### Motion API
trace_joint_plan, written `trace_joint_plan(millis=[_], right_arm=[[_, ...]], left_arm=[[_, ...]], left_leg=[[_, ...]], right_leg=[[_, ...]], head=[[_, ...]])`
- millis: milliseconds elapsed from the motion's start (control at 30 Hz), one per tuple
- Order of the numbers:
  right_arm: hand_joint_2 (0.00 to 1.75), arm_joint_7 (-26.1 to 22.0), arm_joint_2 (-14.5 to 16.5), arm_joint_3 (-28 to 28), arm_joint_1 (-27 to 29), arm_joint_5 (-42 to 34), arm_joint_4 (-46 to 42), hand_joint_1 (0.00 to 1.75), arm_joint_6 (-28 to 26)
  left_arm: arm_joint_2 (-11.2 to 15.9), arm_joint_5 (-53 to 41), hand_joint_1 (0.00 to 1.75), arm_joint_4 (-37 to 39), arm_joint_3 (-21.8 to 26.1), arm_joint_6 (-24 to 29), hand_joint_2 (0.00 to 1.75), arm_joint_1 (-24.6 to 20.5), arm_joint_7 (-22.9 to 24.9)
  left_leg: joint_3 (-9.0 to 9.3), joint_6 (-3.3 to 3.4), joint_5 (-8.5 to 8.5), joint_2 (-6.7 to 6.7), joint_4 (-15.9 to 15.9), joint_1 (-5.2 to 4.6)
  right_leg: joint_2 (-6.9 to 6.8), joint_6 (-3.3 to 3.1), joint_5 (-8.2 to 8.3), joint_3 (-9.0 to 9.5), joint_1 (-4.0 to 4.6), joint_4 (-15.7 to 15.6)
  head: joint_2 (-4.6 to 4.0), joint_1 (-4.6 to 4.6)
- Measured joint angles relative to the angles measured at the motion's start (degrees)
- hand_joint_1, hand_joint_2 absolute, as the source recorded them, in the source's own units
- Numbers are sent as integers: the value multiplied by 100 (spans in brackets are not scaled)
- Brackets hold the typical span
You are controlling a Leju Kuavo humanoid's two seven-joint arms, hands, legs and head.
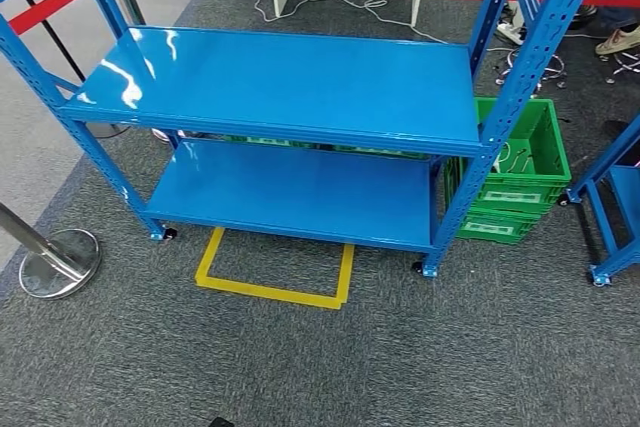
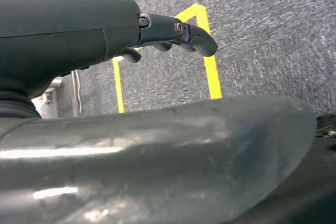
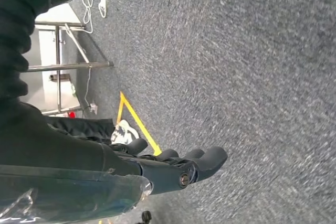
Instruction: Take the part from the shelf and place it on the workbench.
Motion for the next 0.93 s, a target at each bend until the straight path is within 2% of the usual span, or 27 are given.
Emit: trace_joint_plan(millis=[33,67,133,200,233,300,400,533,933], right_arm=[[175,-5,-1,5,-1,35,-1,0,17],[175,1,-3,15,-2,78,-2,0,15],[175,23,-10,56,1,146,-4,0,-17],[175,35,-13,98,12,164,-4,0,-48],[175,36,-13,109,17,163,-4,0,-51],[175,36,-13,124,18,163,-4,0,-50],[175,36,-13,144,17,163,-3,0,-49],[0,34,-11,152,16,156,-2,0,-39],[0,36,-11,153,16,139,-2,0,29]], left_arm=[[-4,-4,0,0,-1,-2,0,-3,-1],[-11,-9,0,0,-1,-3,0,-10,-1],[-31,-18,0,0,-1,-4,0,-19,-2],[-40,-22,0,0,0,-2,0,-19,-2],[-41,-23,0,0,0,-1,0,-18,-1],[-40,-25,0,0,0,1,0,-18,-1],[-38,-25,0,0,0,1,0,-18,-1],[-32,-28,0,0,0,1,0,-19,-1],[-11,-45,0,0,0,-5,0,-18,-1]], left_leg=[[195,-53,183,-2,-380,28],[364,-106,281,-23,-710,61],[517,-70,328,-60,-1030,101],[514,60,328,-74,-1052,86],[512,55,333,-74,-1052,79],[507,89,334,-75,-1052,65],[500,108,340,-75,-1052,49],[500,123,343,-75,-1052,36],[502,131,364,-75,-1073,36]], right_leg=[[8,13,-6,-4,14,14],[18,16,-27,-22,30,49],[35,13,-49,-68,80,96],[40,25,-31,-83,85,73],[39,48,-17,-79,79,51],[38,89,5,-54,66,23],[40,126,25,-38,49,4],[40,153,29,-41,34,-1],[40,160,35,-50,35,1]], head=[[0,-5],[0,-19],[0,-15],[0,16],[0,18],[0,22],[0,21],[0,18],[1,17]])
